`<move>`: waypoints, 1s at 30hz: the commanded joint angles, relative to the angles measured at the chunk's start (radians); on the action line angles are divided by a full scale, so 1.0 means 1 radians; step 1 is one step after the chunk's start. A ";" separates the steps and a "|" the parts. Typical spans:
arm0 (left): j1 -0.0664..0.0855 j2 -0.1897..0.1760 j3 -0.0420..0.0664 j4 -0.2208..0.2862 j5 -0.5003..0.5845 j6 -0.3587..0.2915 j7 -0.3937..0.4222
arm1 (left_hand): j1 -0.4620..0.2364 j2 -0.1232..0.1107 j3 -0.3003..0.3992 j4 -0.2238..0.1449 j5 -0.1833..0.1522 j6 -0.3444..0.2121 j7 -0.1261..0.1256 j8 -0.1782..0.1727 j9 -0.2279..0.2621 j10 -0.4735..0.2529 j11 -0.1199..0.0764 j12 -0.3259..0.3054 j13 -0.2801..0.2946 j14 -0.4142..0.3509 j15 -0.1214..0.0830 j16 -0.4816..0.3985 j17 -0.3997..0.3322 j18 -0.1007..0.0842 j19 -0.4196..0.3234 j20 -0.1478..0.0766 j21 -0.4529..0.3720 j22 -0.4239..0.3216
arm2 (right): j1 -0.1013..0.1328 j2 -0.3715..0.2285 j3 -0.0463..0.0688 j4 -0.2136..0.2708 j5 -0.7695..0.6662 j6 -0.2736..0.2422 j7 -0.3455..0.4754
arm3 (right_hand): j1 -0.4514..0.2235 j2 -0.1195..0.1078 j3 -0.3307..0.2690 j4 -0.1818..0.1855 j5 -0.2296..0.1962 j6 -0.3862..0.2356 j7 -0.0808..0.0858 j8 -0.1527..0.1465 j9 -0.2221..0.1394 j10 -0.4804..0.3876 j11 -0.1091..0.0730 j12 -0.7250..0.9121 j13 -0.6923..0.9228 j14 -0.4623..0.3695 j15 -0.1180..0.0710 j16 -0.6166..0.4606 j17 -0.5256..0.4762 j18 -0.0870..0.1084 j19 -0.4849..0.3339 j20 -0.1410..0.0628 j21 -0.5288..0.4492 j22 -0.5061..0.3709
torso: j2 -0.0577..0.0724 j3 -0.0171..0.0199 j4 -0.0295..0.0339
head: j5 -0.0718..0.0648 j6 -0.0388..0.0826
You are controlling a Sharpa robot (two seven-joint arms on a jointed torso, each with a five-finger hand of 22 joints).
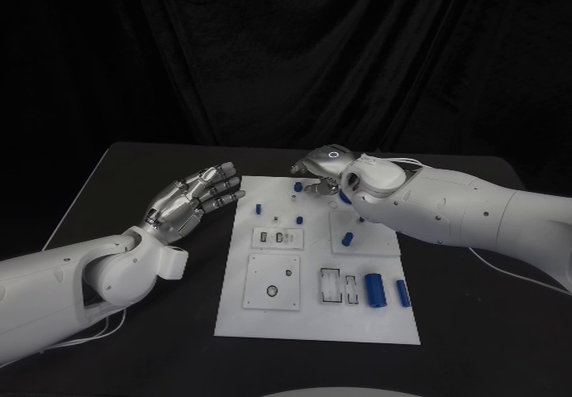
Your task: Assemble the parts on the task board
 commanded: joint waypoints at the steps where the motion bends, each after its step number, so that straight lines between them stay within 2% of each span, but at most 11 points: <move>1: 0.001 -0.004 0.001 0.007 0.000 0.007 0.011 | 0.007 0.000 0.004 -0.006 0.007 0.006 -0.001 0.004 0.001 -0.004 0.000 -0.006 -0.001 -0.003 0.004 0.004 -0.001 0.000 0.003 0.001 0.006 -0.001 | 0.019 -0.045 0.003 0.056 -0.003 -0.052 -0.023 | 0.001 0.011 0.001 -0.008 0.016 0.051 0.012 0.010 0.006 0.031 -0.002 0.010 0.014 -0.006 -0.002 -0.001 0.003 0.005 0.001 -0.001 -0.004 0.007 | 0.000 0.0004 -0.0008 | 0.005 -0.001; 5: 0.001 -0.011 0.001 0.011 0.000 0.005 0.012 | 0.007 0.000 0.004 -0.006 0.007 0.006 -0.001 0.004 0.001 -0.004 0.000 -0.006 -0.001 -0.003 0.004 0.004 -0.001 0.000 0.003 0.001 0.006 -0.001 | 0.055 -0.136 0.003 0.164 -0.003 -0.040 -0.039 | 0.010 0.019 0.007 -0.015 0.040 0.079 0.018 0.012 0.005 0.076 -0.007 0.019 0.037 -0.003 -0.006 0.000 0.006 0.004 0.010 -0.004 0.000 0.022 | -0.001 0.0005 -0.0017 | 0.010 -0.004; 9: 0.001 -0.019 0.001 0.013 0.000 0.001 0.011 | 0.008 0.000 0.006 -0.008 0.011 0.006 -0.001 0.004 0.001 -0.004 0.000 -0.005 0.000 -0.002 0.004 0.006 -0.001 0.000 0.003 0.001 0.006 -0.001 | 0.093 -0.236 -0.001 0.269 0.014 0.006 -0.042 | 0.006 0.026 0.015 -0.007 0.041 0.099 0.027 0.013 0.004 0.126 -0.009 0.039 0.057 -0.003 -0.008 -0.002 0.007 0.004 0.010 -0.006 -0.008 0.023 | -0.003 0.0010 -0.0048 | 0.006 -0.005; 12: 0.001 -0.022 0.001 0.013 0.000 -0.001 0.012 | 0.008 0.000 0.008 -0.010 0.013 0.008 -0.002 0.005 0.001 -0.004 0.000 -0.004 0.000 -0.001 0.005 0.007 -0.001 -0.001 0.003 0.001 0.006 -0.001 | 0.108 -0.293 -0.007 0.321 0.027 0.026 -0.042 | 0.009 0.028 0.027 0.000 0.043 0.118 0.025 0.016 0.004 0.164 -0.021 0.061 0.069 -0.001 -0.014 -0.001 0.009 0.003 0.015 -0.010 -0.003 0.035 | -0.005 0.0008 -0.0064 | 0.001 -0.006; 14: 0.001 -0.021 0.001 0.012 0.000 -0.001 0.012 | 0.009 0.000 0.009 -0.011 0.015 0.009 -0.002 0.005 0.001 -0.004 0.000 -0.003 0.000 -0.001 0.005 0.008 -0.001 -0.001 0.003 0.001 0.007 -0.001 | 0.114 -0.325 -0.011 0.346 0.032 0.039 -0.041 | -0.002 0.027 0.031 0.014 0.041 0.131 0.029 0.015 0.002 0.216 -0.030 0.101 0.090 0.002 -0.016 0.000 0.012 0.002 0.018 -0.013 -0.003 0.042 | -0.006 -0.0005 -0.0045 | -0.004 -0.005; 18: 0.001 -0.019 0.001 0.011 0.000 0.002 0.013 | 0.009 0.000 0.011 -0.013 0.018 0.010 -0.002 0.005 0.001 -0.003 0.000 -0.002 0.000 0.000 0.005 0.009 -0.001 -0.001 0.004 0.001 0.007 -0.001 | 0.117 -0.364 -0.018 0.362 0.046 0.068 -0.041 | -0.021 0.026 0.029 0.033 0.023 0.143 0.032 0.010 -0.002 0.248 -0.046 0.165 0.130 -0.002 -0.024 -0.006 0.012 0.005 0.009 -0.019 -0.023 0.033 | -0.009 -0.0029 -0.0042 | -0.009 -0.007; 21: 0.001 -0.016 0.001 0.010 0.000 0.005 0.013 | 0.009 0.000 0.011 -0.013 0.018 0.010 -0.002 0.005 0.001 -0.003 0.000 -0.002 0.000 0.000 0.005 0.009 -0.001 -0.001 0.004 0.001 0.007 -0.001 | 0.111 -0.379 -0.022 0.359 0.062 0.084 -0.042 | -0.026 0.024 0.020 0.034 0.017 0.157 0.037 0.007 -0.005 0.278 -0.067 0.285 0.211 -0.002 -0.026 -0.014 0.012 0.007 0.006 -0.022 -0.039 0.029 | -0.010 -0.0025 -0.0099 | -0.005 -0.006; 23: 0.001 -0.016 0.001 0.010 0.000 0.006 0.013 | 0.009 0.001 0.013 -0.014 0.019 0.009 -0.001 0.005 0.001 -0.003 0.000 -0.002 0.000 0.001 0.006 0.010 0.000 -0.001 0.004 0.001 0.007 -0.001 | 0.106 -0.384 -0.023 0.353 0.070 0.092 -0.044 | -0.031 0.026 0.014 0.039 0.015 0.160 0.036 -0.001 -0.011 0.205 -0.071 0.434 0.331 0.001 -0.027 -0.020 0.013 0.003 0.011 -0.020 -0.050 0.034 | -0.011 -0.0043 -0.0134 | -0.002 -0.008; 25: 0.001 -0.016 0.001 0.010 0.000 0.006 0.013 | 0.009 0.001 0.013 -0.014 0.019 0.009 -0.001 0.005 0.001 -0.003 0.000 -0.002 0.000 0.001 0.006 0.010 0.000 -0.001 0.004 0.001 0.007 -0.001 | 0.102 -0.385 -0.024 0.347 0.073 0.098 -0.047 | -0.036 0.032 0.015 0.052 0.016 0.162 0.033 0.000 -0.015 0.146 -0.075 0.532 0.406 0.002 -0.026 -0.021 0.016 0.010 0.015 -0.028 -0.059 0.039 | -0.013 -0.0061 -0.0167 | 0.002 -0.010; 27: 0.001 -0.017 0.001 0.010 0.000 0.007 0.013 | 0.009 0.001 0.013 -0.014 0.019 0.009 -0.001 0.005 0.001 -0.003 0.000 -0.002 0.000 0.001 0.006 0.010 0.000 -0.001 0.004 0.001 0.007 -0.001 | 0.097 -0.384 -0.024 0.339 0.077 0.110 -0.053 | -0.053 0.030 0.007 0.067 0.012 0.157 0.032 -0.001 -0.019 0.141 -0.078 0.620 0.463 0.004 -0.034 -0.020 0.020 0.005 0.022 -0.026 -0.060 0.050 | -0.014 -0.0072 -0.0198 | 0.001 -0.013; 30: 0.001 -0.016 0.001 0.010 0.000 0.008 0.012 | 0.009 0.002 0.015 -0.015 0.021 0.009 -0.001 0.005 0.001 -0.003 0.001 -0.002 0.000 0.001 0.006 0.010 0.000 -0.002 0.004 0.001 0.007 -0.001 | 0.090 -0.382 -0.025 0.329 0.079 0.122 -0.062 | -0.093 0.036 -0.008 0.096 0.009 0.153 0.036 -0.002 -0.022 0.143 -0.080 0.681 0.500 0.006 -0.030 -0.015 0.027 0.002 0.031 -0.026 -0.053 0.067 | -0.014 -0.0081 -0.0224 | -0.004 -0.013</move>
